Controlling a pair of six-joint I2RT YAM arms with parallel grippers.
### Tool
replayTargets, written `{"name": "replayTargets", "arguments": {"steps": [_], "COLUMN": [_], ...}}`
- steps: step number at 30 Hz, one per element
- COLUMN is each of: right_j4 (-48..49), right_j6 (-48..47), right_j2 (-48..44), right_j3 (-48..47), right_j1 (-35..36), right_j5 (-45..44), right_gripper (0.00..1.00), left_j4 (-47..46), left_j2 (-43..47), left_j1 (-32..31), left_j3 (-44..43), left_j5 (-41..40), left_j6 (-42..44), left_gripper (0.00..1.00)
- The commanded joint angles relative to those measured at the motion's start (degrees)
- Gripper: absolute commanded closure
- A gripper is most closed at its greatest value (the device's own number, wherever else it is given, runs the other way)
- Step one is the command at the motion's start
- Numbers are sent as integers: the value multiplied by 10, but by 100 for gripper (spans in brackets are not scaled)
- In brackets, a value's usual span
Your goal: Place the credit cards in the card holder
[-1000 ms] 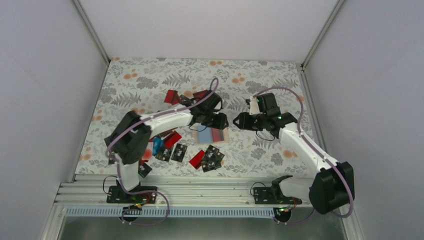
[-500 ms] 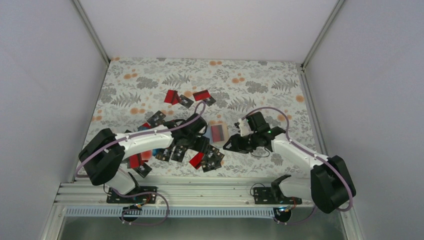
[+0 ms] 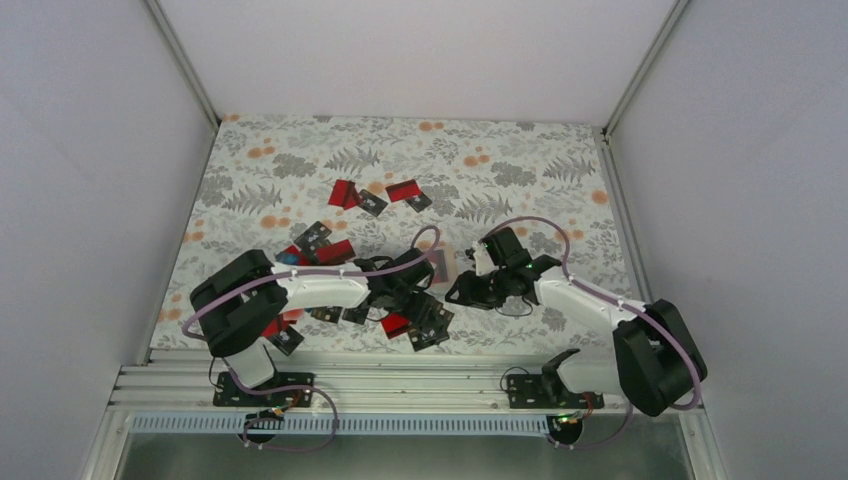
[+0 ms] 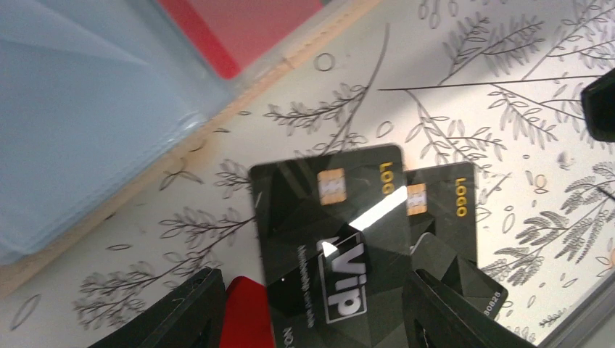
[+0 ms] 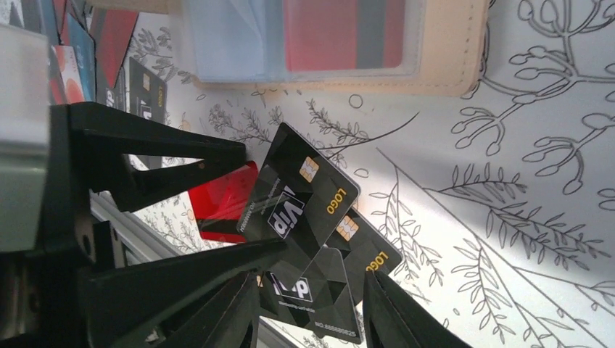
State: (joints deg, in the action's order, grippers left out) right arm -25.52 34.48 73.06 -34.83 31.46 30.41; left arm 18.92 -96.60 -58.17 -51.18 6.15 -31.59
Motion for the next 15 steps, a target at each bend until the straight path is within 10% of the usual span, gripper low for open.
{"name": "replayTargets", "arguments": {"steps": [1,15], "right_j4": [-33,-31], "right_j6": [1,98], "right_j2": [-27,-95], "right_j3": [21,134], "right_j1": [6,65], "right_j5": [24,113], "right_gripper": [62,61], "left_j4": [0,-22], "left_j2": [-23,-6], "left_j1": [-24,-75], "left_j3": [18,30], "left_j5": [20,36], "left_j6": [-22,-80], "left_gripper": [38,38]}}
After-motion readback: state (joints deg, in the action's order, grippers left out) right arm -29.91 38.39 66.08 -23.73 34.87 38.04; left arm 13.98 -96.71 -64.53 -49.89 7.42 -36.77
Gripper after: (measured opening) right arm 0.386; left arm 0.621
